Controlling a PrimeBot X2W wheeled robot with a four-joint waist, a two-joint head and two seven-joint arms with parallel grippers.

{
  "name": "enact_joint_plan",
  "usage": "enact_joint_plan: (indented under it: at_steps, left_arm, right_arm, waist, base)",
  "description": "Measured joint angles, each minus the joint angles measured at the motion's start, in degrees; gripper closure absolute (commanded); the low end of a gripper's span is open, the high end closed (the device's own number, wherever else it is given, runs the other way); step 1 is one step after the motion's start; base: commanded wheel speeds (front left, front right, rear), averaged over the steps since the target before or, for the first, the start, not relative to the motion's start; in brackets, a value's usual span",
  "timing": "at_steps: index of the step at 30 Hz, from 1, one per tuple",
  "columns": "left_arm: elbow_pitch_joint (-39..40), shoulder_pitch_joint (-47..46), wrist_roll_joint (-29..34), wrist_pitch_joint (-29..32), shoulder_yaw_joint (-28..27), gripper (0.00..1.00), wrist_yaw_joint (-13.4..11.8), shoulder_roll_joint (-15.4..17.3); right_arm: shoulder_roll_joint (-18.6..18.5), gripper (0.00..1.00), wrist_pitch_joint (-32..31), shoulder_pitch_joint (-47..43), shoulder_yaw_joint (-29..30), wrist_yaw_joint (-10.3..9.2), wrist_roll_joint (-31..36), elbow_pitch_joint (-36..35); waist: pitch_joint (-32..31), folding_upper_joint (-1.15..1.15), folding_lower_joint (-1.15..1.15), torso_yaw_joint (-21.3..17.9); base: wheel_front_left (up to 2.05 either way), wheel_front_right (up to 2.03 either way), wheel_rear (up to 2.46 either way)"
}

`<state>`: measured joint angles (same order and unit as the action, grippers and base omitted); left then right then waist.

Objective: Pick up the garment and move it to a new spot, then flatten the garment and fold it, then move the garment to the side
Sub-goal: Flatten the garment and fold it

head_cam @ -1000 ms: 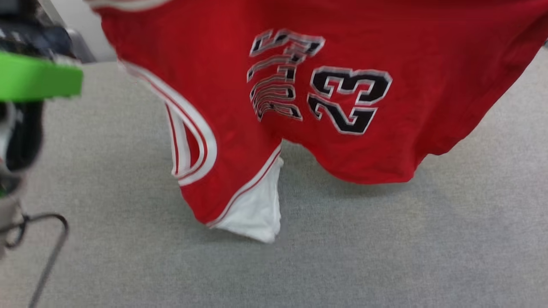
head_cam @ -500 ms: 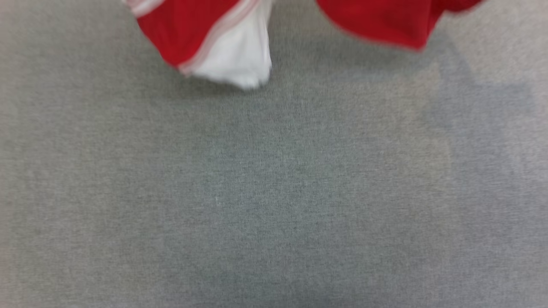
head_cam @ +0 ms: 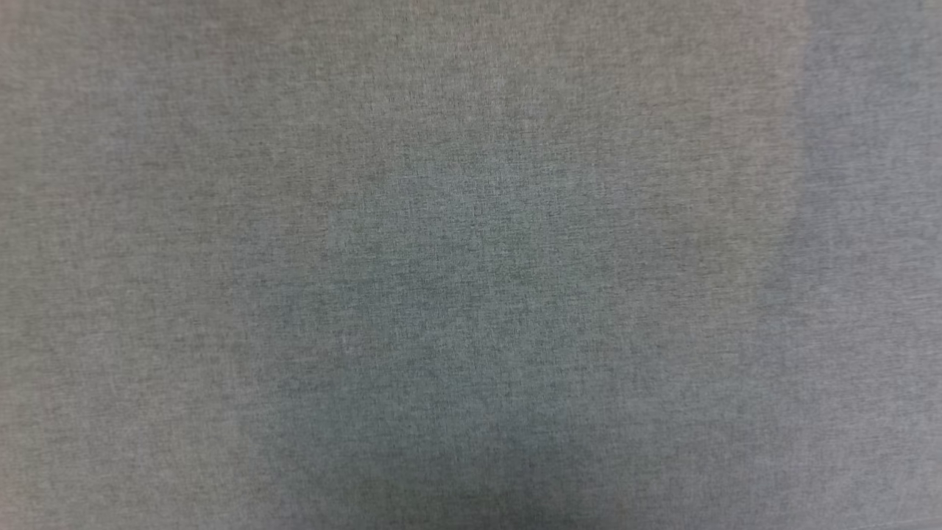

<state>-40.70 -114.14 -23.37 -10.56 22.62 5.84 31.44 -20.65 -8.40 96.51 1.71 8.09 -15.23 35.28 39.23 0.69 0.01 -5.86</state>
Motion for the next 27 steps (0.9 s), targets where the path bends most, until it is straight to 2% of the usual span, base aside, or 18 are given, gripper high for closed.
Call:
enact_joint_plan:
  at_steps: [6,11,19,24,27]
  left_arm:
    - [-8.57,-1.01,0.67,-3.10,1.54,1.00,0.23,-2.68]
    - [-9.98,3.66,0.03,-4.09,1.16,1.00,0.76,-3.93]
    - [0.85,25.58,-0.87,-4.10,-3.91,1.00,0.98,-7.20]
    - [7.17,40.45,-0.47,-4.10,-6.08,1.00,1.05,-9.57]
    - [10.59,48.91,0.54,-4.10,-6.69,1.00,1.08,-9.84]
  right_arm:
    - [2.57,1.00,6.12,2.96,2.11,-0.03,5.84,7.55]
    - [3.58,1.00,10.58,1.85,0.76,-0.07,7.98,11.21]
    - [5.28,1.00,17.55,-7.15,-3.08,-0.13,5.46,15.11]
    - [5.13,1.00,19.78,-15.19,-10.79,-0.13,1.81,15.71]
    - [4.76,1.00,20.56,-20.73,-15.43,-0.13,-0.73,15.32]
  waist:
    - [2.96,0.00,0.00,0.79]
    - [4.10,0.00,-0.01,2.27]
    - [2.81,0.00,-0.01,3.74]
    - [-0.41,0.00,-0.01,4.24]
    - [-2.79,0.00,-0.02,4.50]
  base:
    - [0.00,0.00,0.00]
    - [0.00,0.00,0.00]
    - [0.00,0.00,0.00]
    - [0.00,0.00,0.00]
    - [0.00,0.00,0.00]
